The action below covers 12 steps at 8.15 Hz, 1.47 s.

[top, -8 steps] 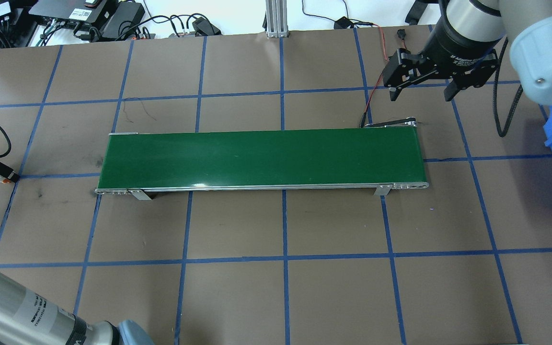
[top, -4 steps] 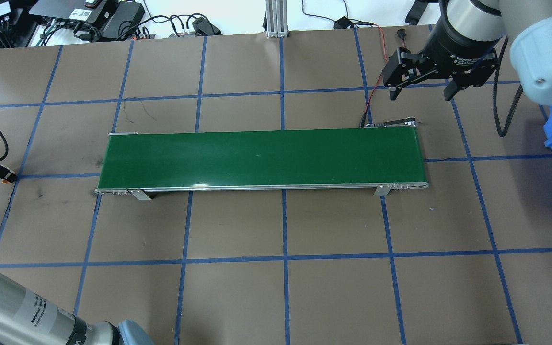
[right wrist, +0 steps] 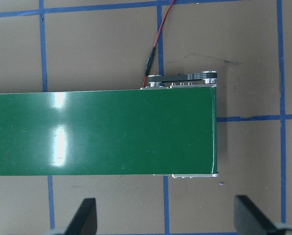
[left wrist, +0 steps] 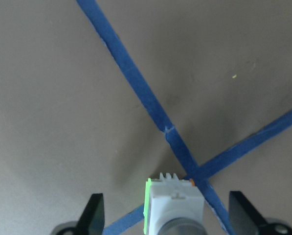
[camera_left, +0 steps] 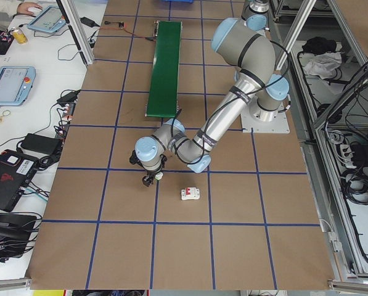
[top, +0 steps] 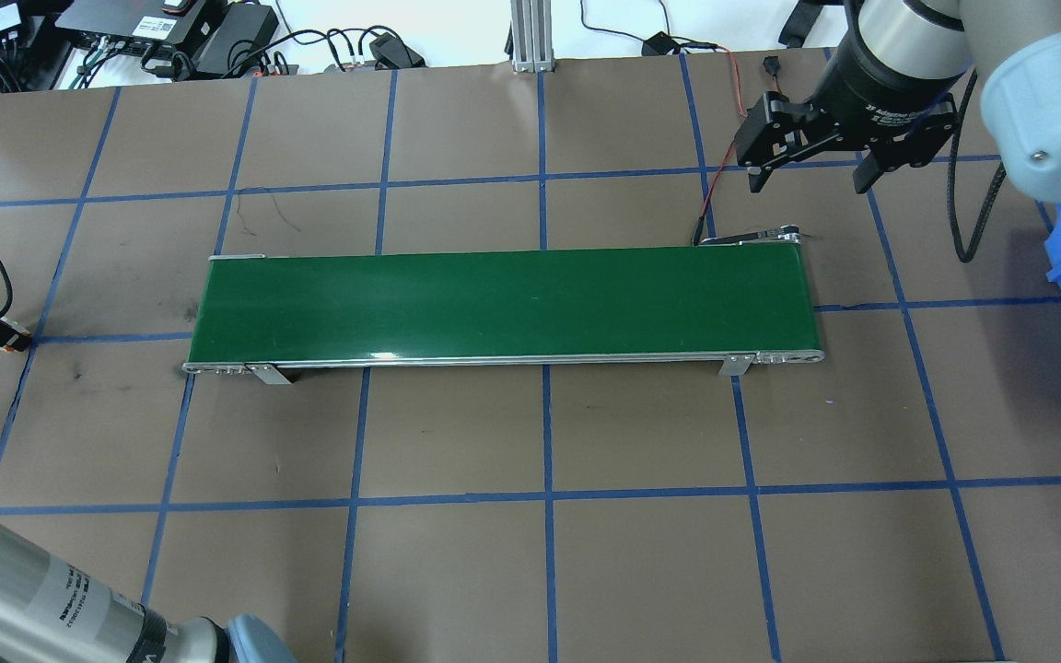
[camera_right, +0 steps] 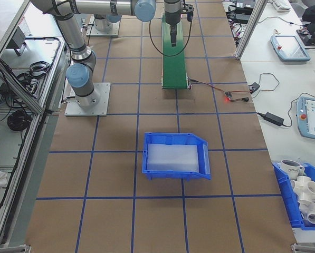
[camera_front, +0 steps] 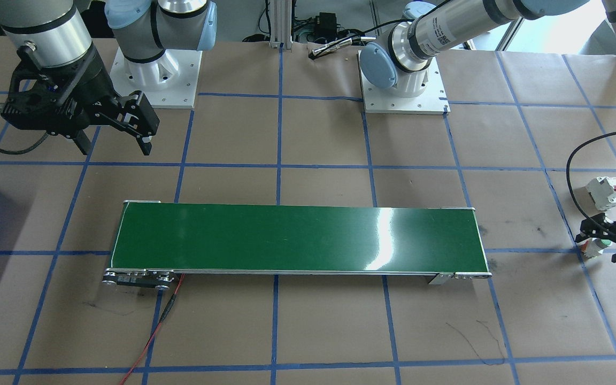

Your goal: Move button from left to right

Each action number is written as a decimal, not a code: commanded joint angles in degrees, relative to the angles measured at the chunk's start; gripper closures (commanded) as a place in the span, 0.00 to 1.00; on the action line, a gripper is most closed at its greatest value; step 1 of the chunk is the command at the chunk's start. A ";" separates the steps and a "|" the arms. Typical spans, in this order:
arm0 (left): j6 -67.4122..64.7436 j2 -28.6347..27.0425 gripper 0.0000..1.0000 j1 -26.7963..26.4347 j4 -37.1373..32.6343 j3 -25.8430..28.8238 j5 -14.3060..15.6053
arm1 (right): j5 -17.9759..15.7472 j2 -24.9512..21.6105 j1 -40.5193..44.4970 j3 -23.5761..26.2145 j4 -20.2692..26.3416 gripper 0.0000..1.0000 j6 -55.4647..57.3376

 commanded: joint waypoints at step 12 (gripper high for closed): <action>-28.08 12.70 1.00 -3.76 -8.59 -0.17 2.18 | 0.00 -0.01 0.00 0.00 0.00 0.00 0.00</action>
